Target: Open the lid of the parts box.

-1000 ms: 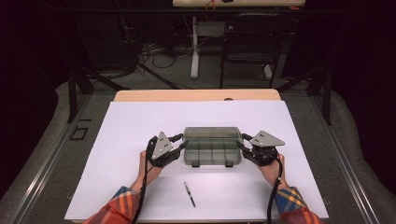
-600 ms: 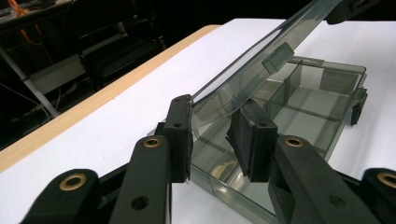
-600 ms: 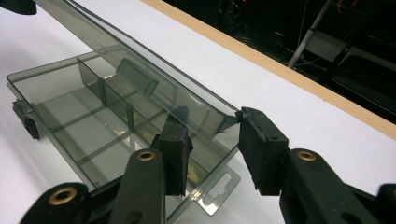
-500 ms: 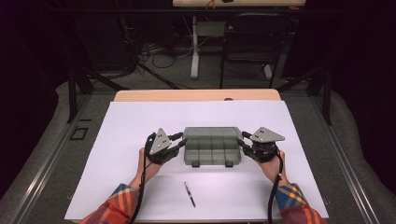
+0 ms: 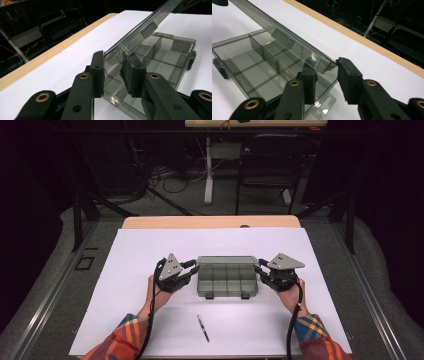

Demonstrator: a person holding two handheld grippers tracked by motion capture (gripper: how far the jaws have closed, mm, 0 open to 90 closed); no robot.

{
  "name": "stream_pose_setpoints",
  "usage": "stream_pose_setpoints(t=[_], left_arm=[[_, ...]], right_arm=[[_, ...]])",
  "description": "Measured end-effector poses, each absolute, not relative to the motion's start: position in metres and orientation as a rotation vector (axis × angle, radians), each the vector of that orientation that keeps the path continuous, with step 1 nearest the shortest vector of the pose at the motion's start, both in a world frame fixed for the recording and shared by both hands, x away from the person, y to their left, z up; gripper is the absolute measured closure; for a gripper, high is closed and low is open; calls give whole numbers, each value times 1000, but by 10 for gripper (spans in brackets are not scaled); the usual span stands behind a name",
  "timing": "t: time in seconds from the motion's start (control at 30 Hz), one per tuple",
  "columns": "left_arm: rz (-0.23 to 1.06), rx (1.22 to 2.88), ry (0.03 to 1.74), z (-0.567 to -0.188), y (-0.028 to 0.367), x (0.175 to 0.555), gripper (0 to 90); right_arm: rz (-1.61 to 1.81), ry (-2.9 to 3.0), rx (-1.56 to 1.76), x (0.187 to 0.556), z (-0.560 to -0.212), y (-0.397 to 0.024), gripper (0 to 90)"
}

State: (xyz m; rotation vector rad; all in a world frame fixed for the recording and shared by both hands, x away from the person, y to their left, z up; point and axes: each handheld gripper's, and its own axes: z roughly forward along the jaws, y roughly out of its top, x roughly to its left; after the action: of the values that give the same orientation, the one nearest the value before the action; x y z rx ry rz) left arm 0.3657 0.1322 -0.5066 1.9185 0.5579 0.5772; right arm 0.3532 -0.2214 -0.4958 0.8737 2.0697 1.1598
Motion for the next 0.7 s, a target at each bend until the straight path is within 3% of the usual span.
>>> stream_pose_setpoints(t=[0.7], left_arm=[[516, 1907, 558, -501, 138, 379, 754]], right_arm=[[1149, 2099, 910, 367, -488, -223, 724]])
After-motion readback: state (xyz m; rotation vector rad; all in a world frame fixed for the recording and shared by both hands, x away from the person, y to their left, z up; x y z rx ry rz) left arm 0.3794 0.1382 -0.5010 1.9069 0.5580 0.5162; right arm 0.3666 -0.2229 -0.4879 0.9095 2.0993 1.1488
